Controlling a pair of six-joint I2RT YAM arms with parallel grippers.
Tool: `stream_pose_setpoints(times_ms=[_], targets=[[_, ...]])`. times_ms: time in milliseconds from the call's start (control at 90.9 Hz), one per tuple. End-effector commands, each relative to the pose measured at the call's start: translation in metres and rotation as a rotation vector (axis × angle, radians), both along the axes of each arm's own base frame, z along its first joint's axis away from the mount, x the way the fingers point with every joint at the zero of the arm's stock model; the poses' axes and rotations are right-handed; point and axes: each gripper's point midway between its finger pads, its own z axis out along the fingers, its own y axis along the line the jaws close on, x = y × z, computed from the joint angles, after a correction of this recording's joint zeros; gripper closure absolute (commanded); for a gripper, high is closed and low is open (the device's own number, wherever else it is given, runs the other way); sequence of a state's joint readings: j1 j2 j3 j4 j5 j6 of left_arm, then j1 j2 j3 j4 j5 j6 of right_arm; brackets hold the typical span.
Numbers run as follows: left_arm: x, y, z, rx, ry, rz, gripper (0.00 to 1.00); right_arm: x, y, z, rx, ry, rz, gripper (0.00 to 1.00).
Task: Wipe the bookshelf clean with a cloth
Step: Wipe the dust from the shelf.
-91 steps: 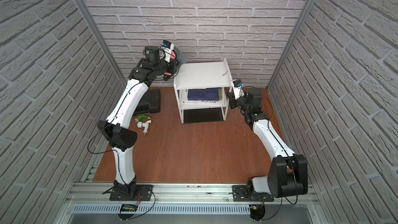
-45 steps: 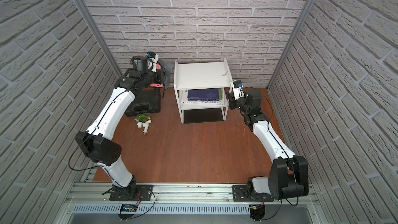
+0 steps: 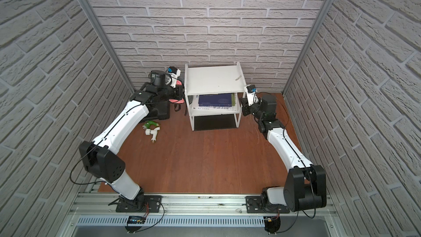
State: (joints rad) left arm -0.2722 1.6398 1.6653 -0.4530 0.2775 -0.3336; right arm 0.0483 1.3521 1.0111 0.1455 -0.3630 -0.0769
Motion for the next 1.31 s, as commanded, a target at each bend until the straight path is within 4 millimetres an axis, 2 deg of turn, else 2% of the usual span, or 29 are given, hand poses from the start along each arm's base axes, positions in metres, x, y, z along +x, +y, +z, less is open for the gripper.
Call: stream_pose_setpoints(times_ms=[0, 99, 110, 154, 187, 231, 319, 451, 539, 594, 638, 693, 814, 869, 935, 1034, 1067, 1177, 1298], targets=[[0.014, -0.006, 0.029, -0.021, -0.121, -0.035, 1.00, -0.012, 0.006, -0.019, 0.021, 0.083, 0.010, 0.97], [0.060, 0.016, 0.013, 0.026, -0.078, 0.045, 1.00, -0.011, 0.008, -0.018, 0.032, 0.085, 0.012, 0.97], [0.064, 0.020, 0.016, 0.035, -0.087, 0.061, 1.00, -0.011, 0.009, -0.019, 0.034, 0.086, 0.014, 0.97], [0.080, 0.033, 0.004, 0.087, -0.049, 0.123, 1.00, -0.012, 0.010, -0.017, 0.037, 0.084, 0.019, 0.97], [0.085, 0.038, 0.004, 0.111, -0.040, 0.141, 1.00, -0.013, 0.013, -0.016, 0.038, 0.082, 0.024, 0.97], [0.083, 0.034, 0.006, 0.113, -0.027, 0.113, 1.00, -0.014, 0.014, -0.015, 0.038, 0.080, 0.028, 0.97], [0.059, 0.012, 0.017, 0.105, -0.085, 0.044, 1.00, -0.016, 0.018, -0.016, 0.039, 0.081, 0.038, 0.97], [-0.010, -0.014, 0.029, 0.081, -0.153, -0.024, 1.00, -0.018, 0.025, -0.021, 0.049, 0.089, 0.060, 0.97], [-0.047, -0.017, 0.014, 0.028, -0.122, 0.008, 1.00, -0.020, 0.028, -0.022, 0.056, 0.085, 0.064, 0.97], [-0.055, -0.007, -0.003, 0.046, -0.096, 0.069, 1.00, -0.021, 0.029, -0.020, 0.065, 0.076, 0.064, 0.97], [-0.049, 0.010, -0.011, 0.076, -0.089, 0.140, 1.00, -0.022, 0.029, -0.019, 0.072, 0.071, 0.064, 0.97], [-0.033, 0.032, -0.015, 0.064, -0.073, 0.201, 1.00, -0.022, 0.030, -0.017, 0.080, 0.065, 0.066, 0.97], [0.010, 0.059, -0.003, -0.005, -0.087, 0.219, 1.00, -0.022, 0.032, -0.015, 0.087, 0.069, 0.068, 0.97], [0.030, 0.059, 0.004, -0.027, -0.105, 0.184, 1.00, -0.022, 0.031, -0.014, 0.091, 0.066, 0.061, 0.97], [0.048, 0.049, 0.011, -0.067, -0.122, 0.116, 1.00, -0.023, 0.031, -0.013, 0.096, 0.065, 0.057, 0.97], [0.069, 0.026, 0.002, -0.124, -0.114, 0.003, 1.00, -0.022, 0.033, -0.011, 0.106, 0.067, 0.058, 0.97], [0.074, 0.021, -0.004, -0.140, -0.109, -0.022, 1.00, -0.023, 0.035, -0.011, 0.108, 0.067, 0.060, 0.97], [0.087, 0.012, -0.052, -0.165, -0.022, -0.041, 1.00, -0.023, 0.038, -0.014, 0.101, 0.074, 0.064, 0.97], [0.084, 0.012, -0.107, -0.145, 0.081, -0.032, 1.00, -0.024, 0.040, -0.019, 0.086, 0.091, 0.069, 0.97]])
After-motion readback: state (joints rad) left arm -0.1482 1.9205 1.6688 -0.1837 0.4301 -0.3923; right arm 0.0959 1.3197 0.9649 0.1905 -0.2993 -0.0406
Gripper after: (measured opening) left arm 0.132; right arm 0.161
